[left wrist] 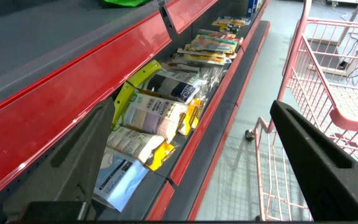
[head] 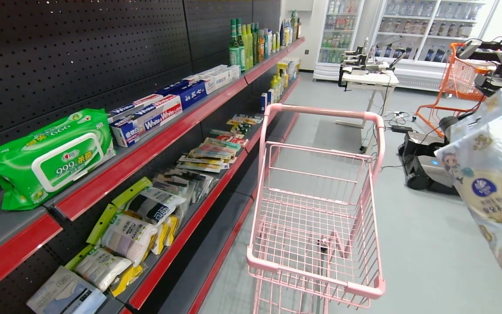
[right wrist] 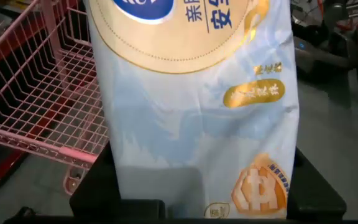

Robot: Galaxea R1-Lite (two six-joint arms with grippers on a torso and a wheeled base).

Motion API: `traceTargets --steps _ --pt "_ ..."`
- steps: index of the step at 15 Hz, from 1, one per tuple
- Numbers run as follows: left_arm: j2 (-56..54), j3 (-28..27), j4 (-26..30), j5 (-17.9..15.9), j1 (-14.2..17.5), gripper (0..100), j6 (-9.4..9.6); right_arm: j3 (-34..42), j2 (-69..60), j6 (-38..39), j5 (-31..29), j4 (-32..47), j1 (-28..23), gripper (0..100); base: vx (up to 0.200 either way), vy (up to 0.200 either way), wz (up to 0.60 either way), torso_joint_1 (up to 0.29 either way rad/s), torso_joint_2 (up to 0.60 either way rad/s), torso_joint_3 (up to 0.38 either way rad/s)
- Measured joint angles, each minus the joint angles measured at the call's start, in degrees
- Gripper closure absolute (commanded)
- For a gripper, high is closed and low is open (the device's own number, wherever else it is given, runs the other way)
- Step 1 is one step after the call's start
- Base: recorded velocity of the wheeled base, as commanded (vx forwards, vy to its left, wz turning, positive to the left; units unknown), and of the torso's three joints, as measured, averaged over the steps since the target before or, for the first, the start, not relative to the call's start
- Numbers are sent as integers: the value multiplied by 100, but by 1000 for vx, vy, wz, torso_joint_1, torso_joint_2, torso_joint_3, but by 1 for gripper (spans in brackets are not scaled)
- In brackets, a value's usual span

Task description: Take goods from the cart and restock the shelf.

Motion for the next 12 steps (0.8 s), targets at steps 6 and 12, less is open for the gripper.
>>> traceTargets --steps 6,12 --pt "0 0 0 0 0 0 -1 712 -1303 88 -9 11 -301 100 0 0 0 0 0 0" --pt "0 0 0 0 0 0 2 1106 -1747 -79 -4 15 -268 100 0 0 0 0 0 0"
